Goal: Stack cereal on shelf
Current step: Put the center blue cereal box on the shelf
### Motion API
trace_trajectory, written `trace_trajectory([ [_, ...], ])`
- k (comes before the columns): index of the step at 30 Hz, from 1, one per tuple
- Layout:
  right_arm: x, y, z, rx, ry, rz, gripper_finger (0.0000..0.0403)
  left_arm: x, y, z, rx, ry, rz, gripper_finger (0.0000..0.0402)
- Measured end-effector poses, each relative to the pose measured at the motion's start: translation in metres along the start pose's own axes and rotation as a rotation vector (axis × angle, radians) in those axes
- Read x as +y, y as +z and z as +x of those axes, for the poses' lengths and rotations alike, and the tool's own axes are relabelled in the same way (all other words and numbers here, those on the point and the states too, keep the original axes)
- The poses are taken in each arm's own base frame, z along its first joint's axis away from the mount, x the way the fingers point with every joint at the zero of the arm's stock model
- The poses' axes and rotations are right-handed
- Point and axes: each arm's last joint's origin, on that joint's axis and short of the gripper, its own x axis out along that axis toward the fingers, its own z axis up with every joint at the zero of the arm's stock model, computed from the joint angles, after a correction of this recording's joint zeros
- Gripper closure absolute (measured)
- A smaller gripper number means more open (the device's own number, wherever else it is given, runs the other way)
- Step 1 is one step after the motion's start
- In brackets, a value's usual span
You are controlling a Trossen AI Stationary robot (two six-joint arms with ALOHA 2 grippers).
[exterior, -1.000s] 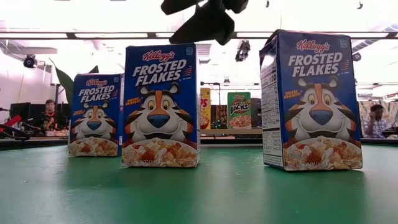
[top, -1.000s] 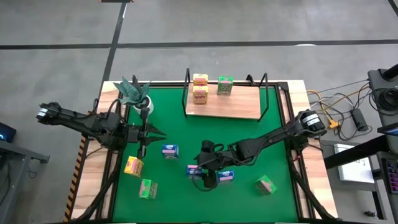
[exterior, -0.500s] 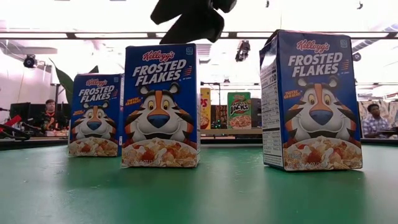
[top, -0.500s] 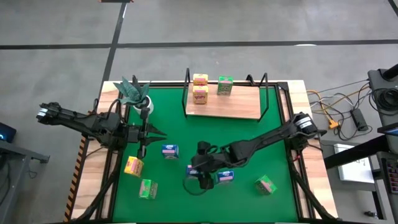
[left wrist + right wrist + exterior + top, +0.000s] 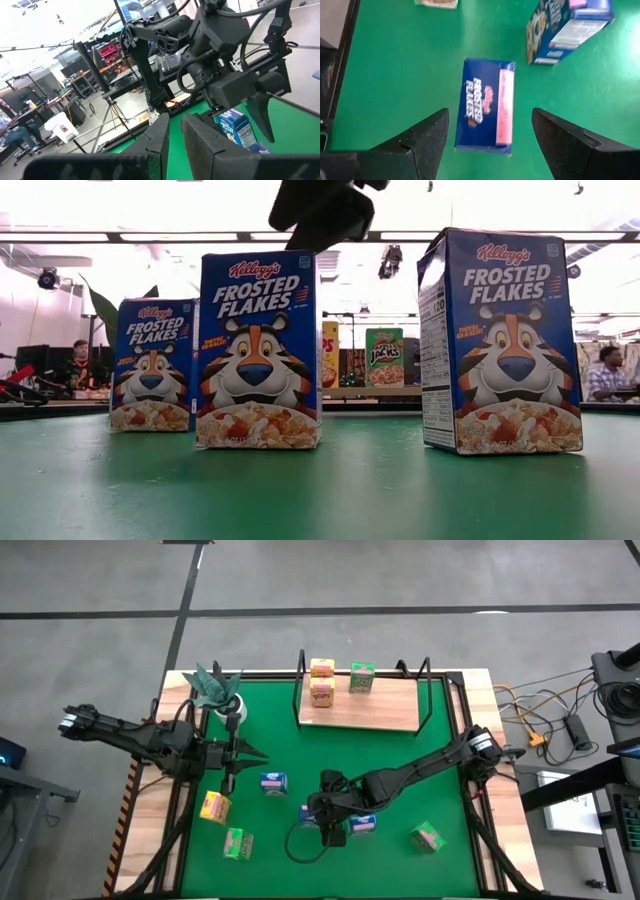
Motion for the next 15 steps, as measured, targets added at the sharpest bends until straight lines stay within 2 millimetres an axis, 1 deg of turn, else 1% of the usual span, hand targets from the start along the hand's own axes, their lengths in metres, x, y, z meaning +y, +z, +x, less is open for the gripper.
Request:
trace_trajectory([
  [3,0.002,-0.002,0.006,0.005,0.000,0.002,0.0129,0.000,0.000,0.000,0.001,0.000,0.000,0.0363],
  [8,0.005,-0.009,0.023,0.055,-0.011,-0.015,0.0129,0.000,0.000,0.000,0.001,0.000,0.000,0.0363],
  [11,0.005,-0.009,0.023,0.059,-0.011,-0.019,0.0133,0.000,0.000,0.000,0.001,0.000,0.000,0.0363],
  [15,0.005,-0.009,0.024,0.066,-0.014,-0.019,0.0154,0.000,0.000,0.000,0.001,0.000,-0.004,0.0363],
])
